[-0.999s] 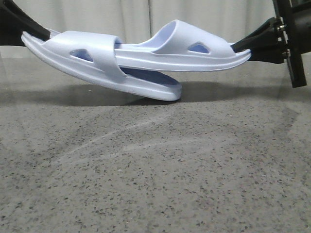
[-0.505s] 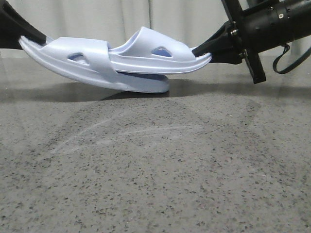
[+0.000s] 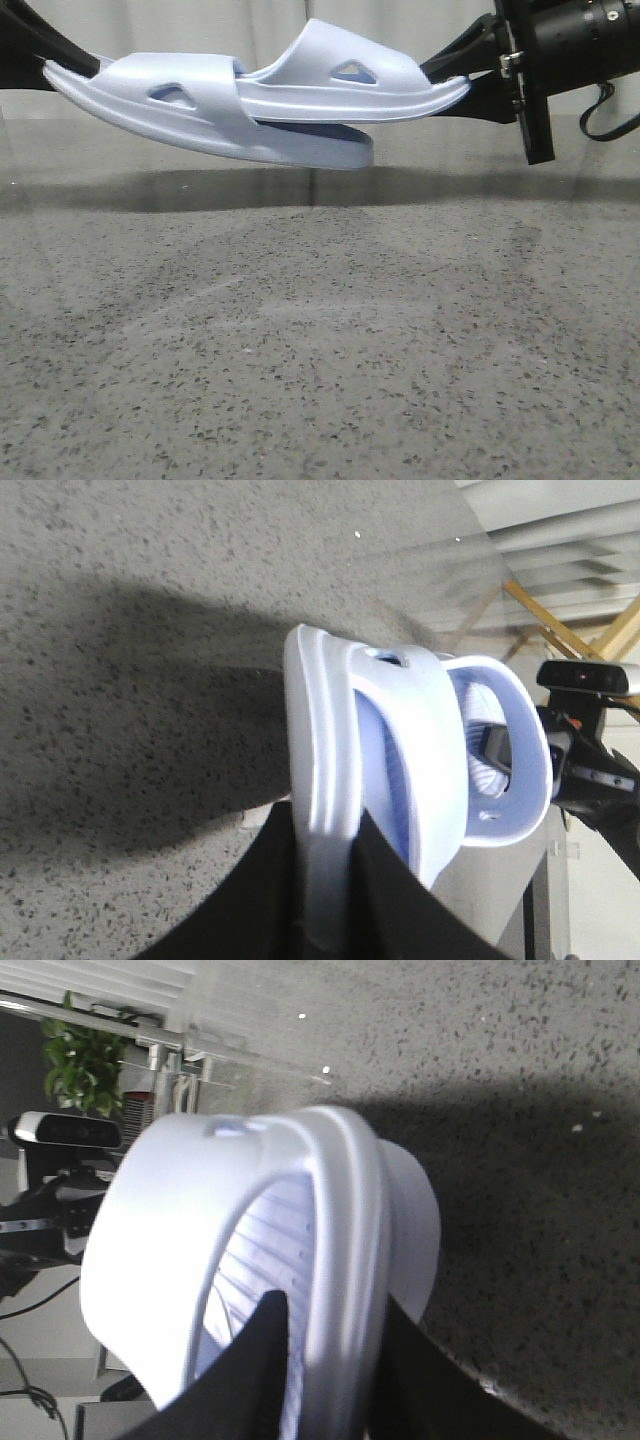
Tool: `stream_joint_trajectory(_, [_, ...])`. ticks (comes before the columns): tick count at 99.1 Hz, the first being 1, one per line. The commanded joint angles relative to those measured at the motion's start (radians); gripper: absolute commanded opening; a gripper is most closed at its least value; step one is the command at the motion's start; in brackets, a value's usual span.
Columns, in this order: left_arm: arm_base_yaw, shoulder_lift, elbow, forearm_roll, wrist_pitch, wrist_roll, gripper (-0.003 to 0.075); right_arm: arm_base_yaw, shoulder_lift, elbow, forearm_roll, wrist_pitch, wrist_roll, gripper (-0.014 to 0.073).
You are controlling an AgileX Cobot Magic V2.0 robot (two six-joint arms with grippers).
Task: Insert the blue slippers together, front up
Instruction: 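Move the right gripper's slipper over the left gripper's slipper, stacking them, then lower the stacked slippers to the table and open both grippers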
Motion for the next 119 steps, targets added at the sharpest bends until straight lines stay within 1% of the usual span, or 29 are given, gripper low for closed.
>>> stream_joint_trajectory(1, [0.011,-0.039,-0.028,-0.084,0.108,0.006,0.0015,-0.048,-0.047,-0.031,0.055,0.153,-0.001,0.0142])
stream_joint_trajectory(21, [0.015,-0.039,-0.028,-0.068,0.101,0.008,0.0015,-0.132,-0.073,-0.031,0.026,0.153,0.01,0.0142])
stream_joint_trajectory(38, [-0.004,-0.039,-0.028,-0.067,0.079,0.013,0.0015,-0.175,-0.096,-0.031,0.017,0.153,0.017,0.0142])
stream_joint_trajectory(65, [-0.065,-0.039,-0.028,-0.044,0.01,0.038,0.0015,-0.188,-0.116,-0.031,-0.049,0.153,0.034,0.0142])
stream_joint_trajectory(88, [-0.085,-0.038,-0.028,0.085,-0.074,0.052,0.0022,-0.188,-0.116,-0.031,-0.061,0.153,0.034,0.0142])
stream_joint_trajectory(93, [-0.089,-0.038,-0.028,0.098,-0.088,0.075,0.0043,-0.188,-0.116,-0.031,-0.061,0.153,0.034,0.0142])
stream_joint_trajectory(100, [-0.089,-0.038,-0.028,0.094,-0.097,0.116,0.0106,-0.188,-0.116,-0.031,-0.061,0.153,0.034,0.0142])
stream_joint_trajectory(107, [-0.089,-0.038,-0.028,0.094,-0.115,0.138,0.02,-0.188,-0.116,-0.031,-0.061,0.153,0.034,0.0142])
stream_joint_trajectory(112, [-0.089,-0.038,-0.028,0.096,-0.126,0.145,0.029,-0.188,-0.116,-0.031,-0.061,0.153,0.034,0.0142])
stream_joint_trajectory(119, [-0.089,-0.038,-0.028,0.098,-0.149,0.145,0.0383,-0.188,-0.116,-0.031,-0.065,0.153,0.034,0.0142])
